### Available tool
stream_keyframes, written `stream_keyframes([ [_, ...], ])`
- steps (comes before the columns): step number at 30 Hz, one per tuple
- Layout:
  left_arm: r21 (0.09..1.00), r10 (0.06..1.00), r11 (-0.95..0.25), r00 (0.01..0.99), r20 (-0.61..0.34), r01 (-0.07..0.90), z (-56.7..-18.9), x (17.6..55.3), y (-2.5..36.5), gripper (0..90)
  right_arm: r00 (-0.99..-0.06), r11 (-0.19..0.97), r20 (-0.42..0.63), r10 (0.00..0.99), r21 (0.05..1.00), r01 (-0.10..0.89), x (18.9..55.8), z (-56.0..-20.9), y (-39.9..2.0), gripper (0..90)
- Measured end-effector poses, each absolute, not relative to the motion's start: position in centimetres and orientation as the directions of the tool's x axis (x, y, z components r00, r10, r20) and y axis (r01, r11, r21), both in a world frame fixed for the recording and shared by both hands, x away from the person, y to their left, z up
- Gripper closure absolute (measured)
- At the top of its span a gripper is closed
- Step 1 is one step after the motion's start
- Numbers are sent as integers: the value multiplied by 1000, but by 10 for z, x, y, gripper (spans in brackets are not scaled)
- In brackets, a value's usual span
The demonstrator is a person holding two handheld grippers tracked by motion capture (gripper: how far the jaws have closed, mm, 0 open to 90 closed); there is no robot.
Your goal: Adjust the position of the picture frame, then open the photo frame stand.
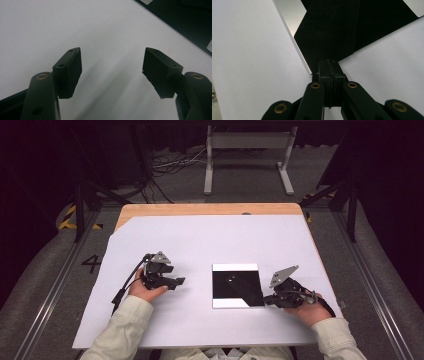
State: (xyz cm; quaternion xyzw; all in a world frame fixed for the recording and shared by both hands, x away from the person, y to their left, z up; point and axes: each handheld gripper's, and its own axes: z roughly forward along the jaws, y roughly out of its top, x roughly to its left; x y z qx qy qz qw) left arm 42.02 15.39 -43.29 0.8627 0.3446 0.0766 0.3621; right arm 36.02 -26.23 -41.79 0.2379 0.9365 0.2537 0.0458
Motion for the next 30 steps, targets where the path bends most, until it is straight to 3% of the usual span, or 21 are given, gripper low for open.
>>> stream_keyframes([
  [18,680,653,-495,748,-119,540,-433,421,153,325,-891,726,-7,454,583,365,355,-394,-279,847],
  [30,682,652,-496,750,-115,537,-433,421,153,323,-902,767,0,432,526,367,352,-393,-276,820],
])
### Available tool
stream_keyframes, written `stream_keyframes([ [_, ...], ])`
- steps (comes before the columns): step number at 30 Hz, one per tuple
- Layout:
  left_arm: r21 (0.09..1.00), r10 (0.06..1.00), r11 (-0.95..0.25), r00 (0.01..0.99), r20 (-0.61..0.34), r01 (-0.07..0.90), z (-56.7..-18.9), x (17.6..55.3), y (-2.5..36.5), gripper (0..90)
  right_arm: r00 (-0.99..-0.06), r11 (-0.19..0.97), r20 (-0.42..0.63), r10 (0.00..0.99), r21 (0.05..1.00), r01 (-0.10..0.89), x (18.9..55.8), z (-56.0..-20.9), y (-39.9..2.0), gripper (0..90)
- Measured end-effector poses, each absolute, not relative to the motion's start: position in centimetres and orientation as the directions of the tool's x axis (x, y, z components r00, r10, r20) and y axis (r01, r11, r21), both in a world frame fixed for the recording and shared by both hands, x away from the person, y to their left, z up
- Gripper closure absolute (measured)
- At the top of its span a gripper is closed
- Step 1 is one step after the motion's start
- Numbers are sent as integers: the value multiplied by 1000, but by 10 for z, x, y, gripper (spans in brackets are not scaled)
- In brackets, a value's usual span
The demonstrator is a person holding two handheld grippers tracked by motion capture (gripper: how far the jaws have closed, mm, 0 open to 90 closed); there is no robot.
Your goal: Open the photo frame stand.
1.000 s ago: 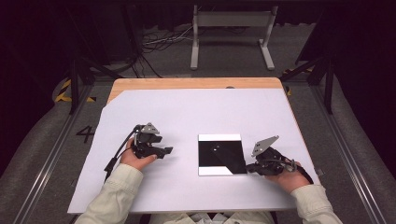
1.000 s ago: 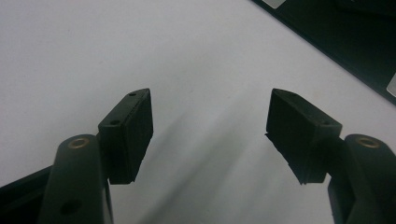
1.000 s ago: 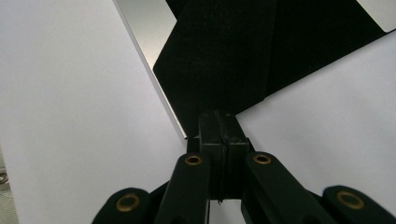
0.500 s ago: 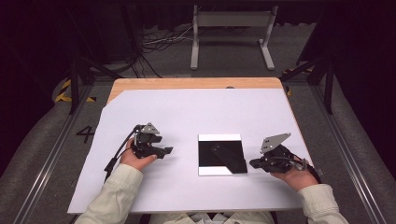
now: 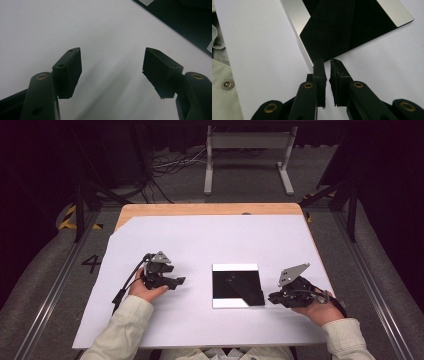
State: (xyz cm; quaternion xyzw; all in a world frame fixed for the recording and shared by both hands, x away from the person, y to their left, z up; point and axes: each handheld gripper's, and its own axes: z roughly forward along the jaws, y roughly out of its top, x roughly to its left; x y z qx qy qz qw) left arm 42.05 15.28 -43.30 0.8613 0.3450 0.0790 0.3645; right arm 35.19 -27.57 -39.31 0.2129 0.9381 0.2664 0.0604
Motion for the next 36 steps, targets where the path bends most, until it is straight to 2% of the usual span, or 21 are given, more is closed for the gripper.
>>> stream_keyframes([
  [15,680,650,-501,751,-114,536,-433,421,152,321,-907,812,35,419,433,391,351,-402,-266,821],
  [36,680,649,-500,752,-116,537,-434,420,152,319,-907,827,38,420,395,400,354,-413,-255,865],
])
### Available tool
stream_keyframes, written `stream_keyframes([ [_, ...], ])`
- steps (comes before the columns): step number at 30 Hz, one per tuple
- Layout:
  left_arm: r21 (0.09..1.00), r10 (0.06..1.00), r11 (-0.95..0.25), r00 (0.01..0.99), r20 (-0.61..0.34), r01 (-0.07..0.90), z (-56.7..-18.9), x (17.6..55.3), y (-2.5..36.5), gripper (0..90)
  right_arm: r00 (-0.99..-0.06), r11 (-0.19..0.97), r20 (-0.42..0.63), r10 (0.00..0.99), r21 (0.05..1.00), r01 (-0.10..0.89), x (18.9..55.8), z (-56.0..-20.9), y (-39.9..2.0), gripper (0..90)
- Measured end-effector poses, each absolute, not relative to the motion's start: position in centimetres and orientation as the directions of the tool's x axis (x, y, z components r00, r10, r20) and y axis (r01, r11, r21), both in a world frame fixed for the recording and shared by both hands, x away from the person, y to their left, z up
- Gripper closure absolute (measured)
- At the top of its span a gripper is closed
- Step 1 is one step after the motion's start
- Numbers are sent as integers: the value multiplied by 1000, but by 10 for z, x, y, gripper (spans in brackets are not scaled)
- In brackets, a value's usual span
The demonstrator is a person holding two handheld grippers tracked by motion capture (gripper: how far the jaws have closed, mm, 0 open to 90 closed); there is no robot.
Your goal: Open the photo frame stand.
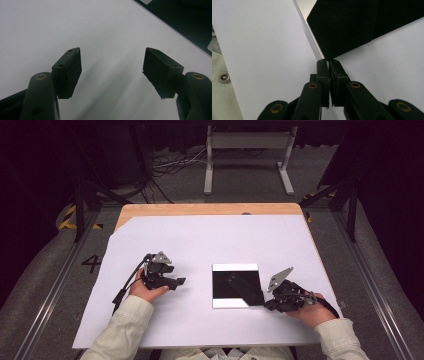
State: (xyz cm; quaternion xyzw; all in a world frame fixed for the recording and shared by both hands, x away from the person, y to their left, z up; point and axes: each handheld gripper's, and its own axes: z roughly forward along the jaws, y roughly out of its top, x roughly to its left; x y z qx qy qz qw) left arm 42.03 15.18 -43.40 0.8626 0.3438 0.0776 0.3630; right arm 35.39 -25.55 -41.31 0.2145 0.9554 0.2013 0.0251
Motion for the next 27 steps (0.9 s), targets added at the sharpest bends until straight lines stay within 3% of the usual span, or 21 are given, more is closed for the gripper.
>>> stream_keyframes([
  [27,676,647,-507,754,-112,535,-434,420,151,319,-907,795,31,420,469,385,351,-398,-261,896],
])
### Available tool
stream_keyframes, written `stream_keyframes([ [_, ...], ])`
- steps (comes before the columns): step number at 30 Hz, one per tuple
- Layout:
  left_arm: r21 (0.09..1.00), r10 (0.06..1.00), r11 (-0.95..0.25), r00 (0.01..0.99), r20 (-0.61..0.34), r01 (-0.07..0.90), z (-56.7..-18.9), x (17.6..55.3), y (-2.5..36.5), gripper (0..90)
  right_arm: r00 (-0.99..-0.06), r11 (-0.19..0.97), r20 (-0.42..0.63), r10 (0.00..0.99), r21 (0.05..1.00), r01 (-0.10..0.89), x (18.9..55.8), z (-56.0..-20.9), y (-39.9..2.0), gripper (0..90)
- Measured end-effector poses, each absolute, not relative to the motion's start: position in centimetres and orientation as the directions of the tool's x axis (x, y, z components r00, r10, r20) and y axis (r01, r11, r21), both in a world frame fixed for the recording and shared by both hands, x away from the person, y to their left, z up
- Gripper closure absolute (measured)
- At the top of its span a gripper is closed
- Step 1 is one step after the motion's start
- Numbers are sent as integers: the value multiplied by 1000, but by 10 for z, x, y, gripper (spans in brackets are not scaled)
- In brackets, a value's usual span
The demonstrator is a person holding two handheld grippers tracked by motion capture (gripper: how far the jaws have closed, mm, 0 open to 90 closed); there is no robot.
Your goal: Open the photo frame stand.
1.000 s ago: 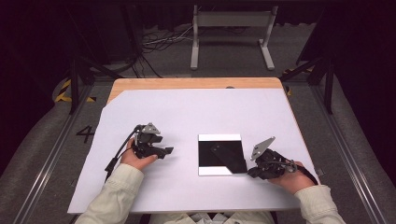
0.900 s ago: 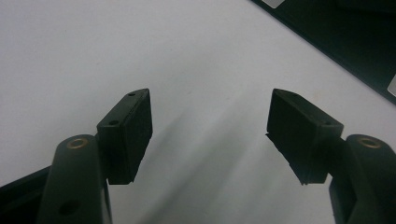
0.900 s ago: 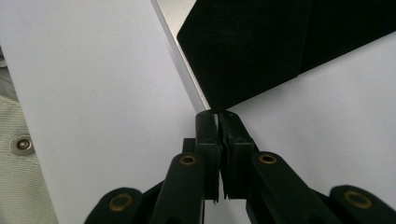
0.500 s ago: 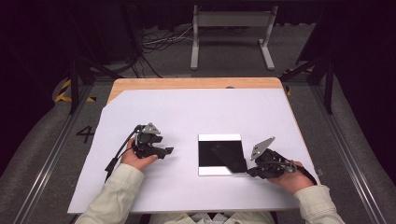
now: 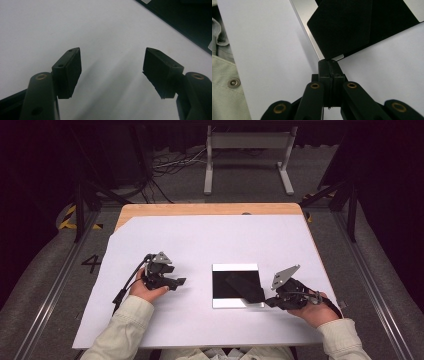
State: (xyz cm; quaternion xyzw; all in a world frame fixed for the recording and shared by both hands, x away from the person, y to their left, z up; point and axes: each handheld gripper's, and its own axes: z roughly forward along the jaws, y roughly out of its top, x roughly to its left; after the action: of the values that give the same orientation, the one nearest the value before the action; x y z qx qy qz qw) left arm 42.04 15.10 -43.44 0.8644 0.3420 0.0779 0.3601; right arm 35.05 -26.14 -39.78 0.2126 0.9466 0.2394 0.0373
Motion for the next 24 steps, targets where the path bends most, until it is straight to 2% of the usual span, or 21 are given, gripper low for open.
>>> stream_keyframes([
  [24,676,648,-508,754,-108,534,-435,420,149,319,-893,676,107,436,616,404,353,-388,-273,897],
])
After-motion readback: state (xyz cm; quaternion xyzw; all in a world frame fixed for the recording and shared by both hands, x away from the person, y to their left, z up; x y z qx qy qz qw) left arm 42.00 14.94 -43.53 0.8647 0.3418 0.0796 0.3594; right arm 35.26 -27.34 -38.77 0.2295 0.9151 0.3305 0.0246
